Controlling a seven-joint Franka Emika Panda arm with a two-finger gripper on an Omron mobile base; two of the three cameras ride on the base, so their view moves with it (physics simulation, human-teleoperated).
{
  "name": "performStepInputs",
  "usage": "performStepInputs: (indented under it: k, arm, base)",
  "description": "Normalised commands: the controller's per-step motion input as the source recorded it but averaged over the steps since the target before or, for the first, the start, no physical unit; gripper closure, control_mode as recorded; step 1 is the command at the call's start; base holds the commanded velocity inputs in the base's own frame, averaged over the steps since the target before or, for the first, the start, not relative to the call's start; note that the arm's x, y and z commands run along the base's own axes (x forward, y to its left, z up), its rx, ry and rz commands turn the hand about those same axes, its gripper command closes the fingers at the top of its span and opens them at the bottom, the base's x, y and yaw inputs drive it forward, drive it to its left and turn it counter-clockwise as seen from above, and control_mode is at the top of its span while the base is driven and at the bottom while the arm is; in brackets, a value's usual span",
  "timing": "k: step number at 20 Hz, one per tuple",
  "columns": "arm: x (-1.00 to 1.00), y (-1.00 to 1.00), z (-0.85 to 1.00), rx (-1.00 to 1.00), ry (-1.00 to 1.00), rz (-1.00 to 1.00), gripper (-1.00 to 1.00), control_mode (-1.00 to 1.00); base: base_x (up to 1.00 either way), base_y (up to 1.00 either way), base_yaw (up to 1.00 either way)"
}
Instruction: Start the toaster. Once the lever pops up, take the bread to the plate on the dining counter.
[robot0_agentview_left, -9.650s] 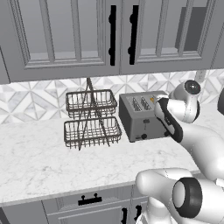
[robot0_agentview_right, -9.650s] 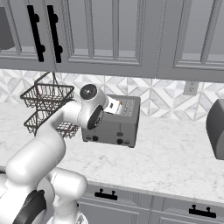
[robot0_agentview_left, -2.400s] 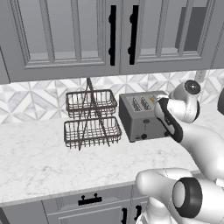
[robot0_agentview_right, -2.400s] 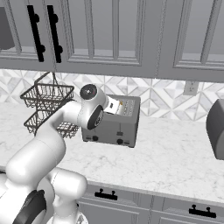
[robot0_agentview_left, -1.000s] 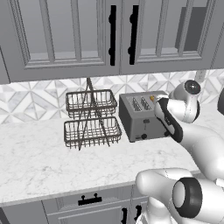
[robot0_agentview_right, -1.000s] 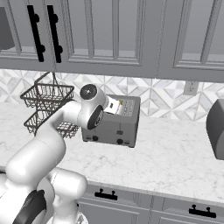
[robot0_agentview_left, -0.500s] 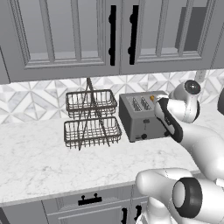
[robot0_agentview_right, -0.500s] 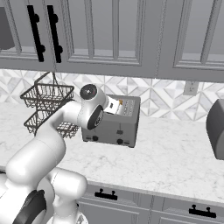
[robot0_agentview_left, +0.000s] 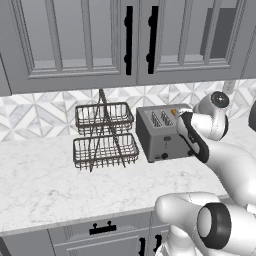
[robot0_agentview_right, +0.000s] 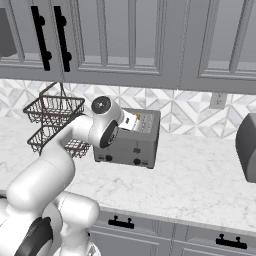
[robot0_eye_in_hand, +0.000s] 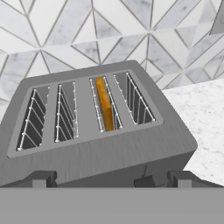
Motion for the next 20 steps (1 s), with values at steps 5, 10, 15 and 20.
performStepInputs:
  k: [5, 10, 15, 20]
  arm:
    - [0.00, 0.00, 0.00, 0.00, 0.00, 0.00, -1.00, -1.00]
    - [0.00, 0.00, 0.00, 0.00, 0.00, 0.00, -1.00, -1.00]
    - [0.00, 0.00, 0.00, 0.00, 0.00, 0.00, -1.00, -1.00]
    - [0.00, 0.00, 0.00, 0.00, 0.00, 0.00, -1.00, -1.00]
  base:
    - [0.00, 0.00, 0.00]
    - [0.00, 0.00, 0.00]
    - [0.00, 0.00, 0.00]
    - [0.00, 0.00, 0.00]
